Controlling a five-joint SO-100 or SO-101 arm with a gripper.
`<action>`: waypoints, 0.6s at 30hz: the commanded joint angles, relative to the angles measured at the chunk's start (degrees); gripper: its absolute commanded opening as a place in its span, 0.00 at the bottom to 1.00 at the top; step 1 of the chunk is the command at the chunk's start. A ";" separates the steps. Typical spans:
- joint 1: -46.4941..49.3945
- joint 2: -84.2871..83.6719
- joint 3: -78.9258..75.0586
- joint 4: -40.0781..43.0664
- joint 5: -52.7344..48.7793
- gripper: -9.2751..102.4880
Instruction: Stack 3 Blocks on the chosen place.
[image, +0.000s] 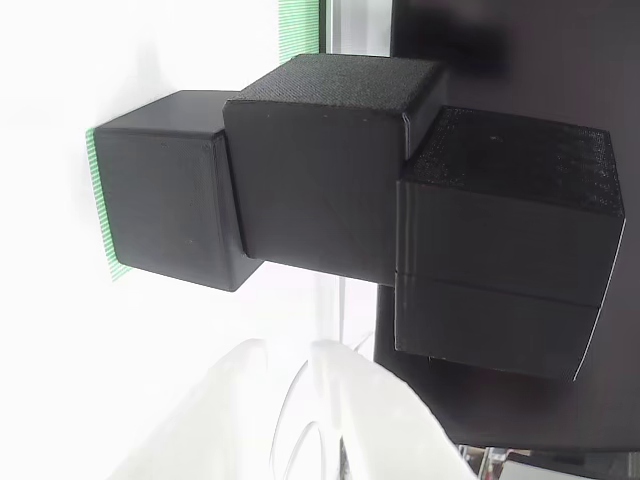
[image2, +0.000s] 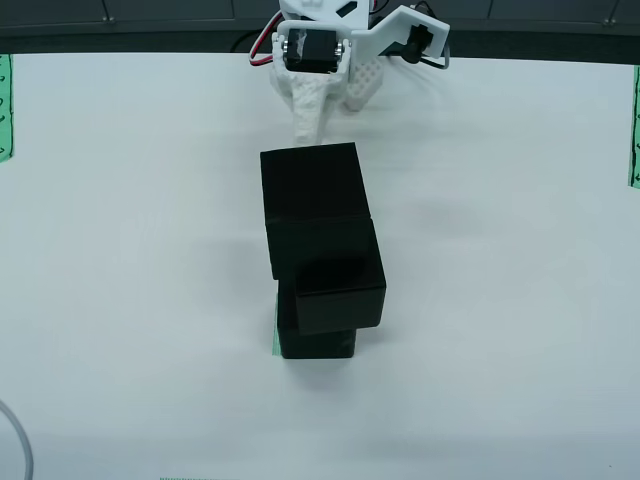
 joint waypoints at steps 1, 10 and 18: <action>-0.09 1.14 1.76 0.18 0.44 0.08; -0.09 1.14 1.76 0.18 0.09 0.08; -0.35 1.14 1.76 0.18 -0.09 0.08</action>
